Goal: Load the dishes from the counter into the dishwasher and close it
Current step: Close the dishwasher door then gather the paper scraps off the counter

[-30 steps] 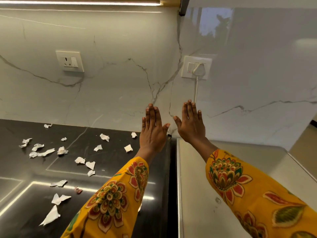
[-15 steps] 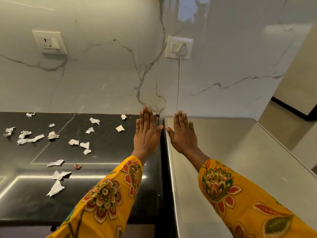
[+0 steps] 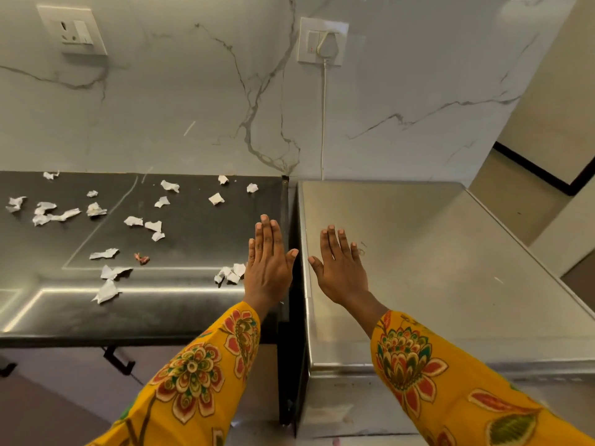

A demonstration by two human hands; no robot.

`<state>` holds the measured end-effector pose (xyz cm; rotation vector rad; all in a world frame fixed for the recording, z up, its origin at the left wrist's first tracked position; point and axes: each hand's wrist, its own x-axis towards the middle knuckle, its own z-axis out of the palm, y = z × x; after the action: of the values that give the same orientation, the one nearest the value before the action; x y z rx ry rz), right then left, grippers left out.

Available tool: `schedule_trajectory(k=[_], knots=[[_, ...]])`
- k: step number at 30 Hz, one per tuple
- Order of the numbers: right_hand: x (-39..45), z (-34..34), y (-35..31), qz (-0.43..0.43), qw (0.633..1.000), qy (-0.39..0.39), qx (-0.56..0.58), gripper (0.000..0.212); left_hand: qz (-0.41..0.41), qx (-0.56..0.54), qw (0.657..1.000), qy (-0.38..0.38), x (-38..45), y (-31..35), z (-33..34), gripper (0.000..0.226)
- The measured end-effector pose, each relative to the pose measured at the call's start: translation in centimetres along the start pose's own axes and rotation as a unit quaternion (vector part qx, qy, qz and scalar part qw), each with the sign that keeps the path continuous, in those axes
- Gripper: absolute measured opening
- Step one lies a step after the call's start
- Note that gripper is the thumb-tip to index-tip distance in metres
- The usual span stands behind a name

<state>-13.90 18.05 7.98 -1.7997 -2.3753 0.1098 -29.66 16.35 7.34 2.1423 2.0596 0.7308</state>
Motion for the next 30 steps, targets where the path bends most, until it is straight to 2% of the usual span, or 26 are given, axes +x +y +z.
schedule_trajectory(k=[10,16,21,25,30], knots=[[-9.1,1.7,2.0,-0.016,0.999,-0.036,-0.002,0.065,-0.013,0.023,1.000,-0.001,-9.5,2.5,2.4,0.083],[-14.7,3.7,2.5,-0.007,0.998,-0.061,0.016,0.066,-0.010,0.020,1.000,0.005,-15.1,3.5,3.7,0.078],[-18.8,5.5,3.0,-0.044,0.997,-0.058,0.007,0.085,-0.006,0.035,0.999,-0.033,-19.1,3.9,4.8,0.069],[-21.5,6.8,2.8,-0.089,0.994,-0.056,-0.013,0.076,-0.011,0.041,0.997,-0.058,-21.3,4.3,5.5,0.074],[-24.0,9.2,2.3,-0.055,0.995,-0.071,-0.032,0.063,-0.044,0.032,0.991,-0.122,-23.3,4.7,5.7,0.083]])
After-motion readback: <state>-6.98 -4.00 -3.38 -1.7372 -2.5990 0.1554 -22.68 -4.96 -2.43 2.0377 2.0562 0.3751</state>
